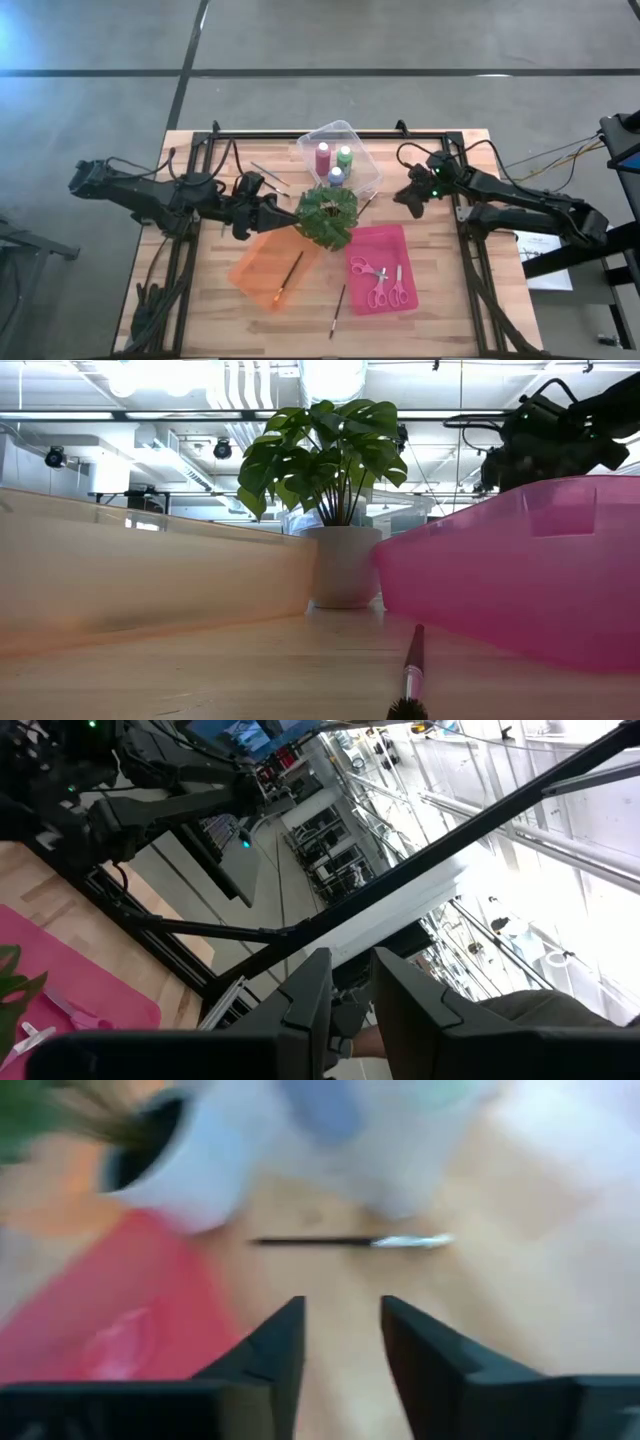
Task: Pick & Place Paint Supplies
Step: Put the white eyeshadow brush into the orange bin
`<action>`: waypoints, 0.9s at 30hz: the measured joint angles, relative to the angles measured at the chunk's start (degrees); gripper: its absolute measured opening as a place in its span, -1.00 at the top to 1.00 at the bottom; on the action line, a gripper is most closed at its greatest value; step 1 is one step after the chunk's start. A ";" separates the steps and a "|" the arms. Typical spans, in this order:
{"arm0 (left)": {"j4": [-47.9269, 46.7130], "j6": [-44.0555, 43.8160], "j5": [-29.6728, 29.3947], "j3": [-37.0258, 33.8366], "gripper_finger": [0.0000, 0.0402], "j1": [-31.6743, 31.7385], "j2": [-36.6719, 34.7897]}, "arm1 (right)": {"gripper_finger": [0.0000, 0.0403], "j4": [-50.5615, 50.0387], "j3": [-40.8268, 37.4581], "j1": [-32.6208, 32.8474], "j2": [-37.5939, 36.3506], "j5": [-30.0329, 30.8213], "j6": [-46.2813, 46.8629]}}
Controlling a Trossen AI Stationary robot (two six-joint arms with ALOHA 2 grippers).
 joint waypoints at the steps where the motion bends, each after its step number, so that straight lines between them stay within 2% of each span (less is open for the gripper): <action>1: -0.02 -0.14 0.02 0.00 0.58 0.00 0.00 | 0.30 0.33 0.00 0.00 0.45 2.95 -1.21; 5: -0.02 -0.17 0.02 0.00 0.58 0.00 0.00 | 0.07 0.24 0.00 0.00 1.72 13.36 -6.68; 9: -0.02 -0.12 -0.12 0.00 0.58 0.00 0.00 | 0.01 4.27 -0.13 0.06 3.04 18.63 -12.20; 16: -0.11 2.68 -0.17 0.00 0.58 -0.31 0.02 | 0.00 7.89 -0.53 0.11 6.35 19.69 -25.63; 20: -0.15 3.09 -0.14 0.00 0.58 -0.85 0.02 | 0.00 9.80 -0.57 0.11 9.26 19.63 -23.83; 24: -0.17 3.11 -0.16 0.00 0.58 -1.42 0.02 | 0.00 13.26 -0.62 0.25 13.36 19.12 -26.55; 27: -0.19 3.05 -0.14 0.00 0.58 -1.51 0.04 | 0.00 16.45 -0.51 0.24 16.92 15.87 -28.64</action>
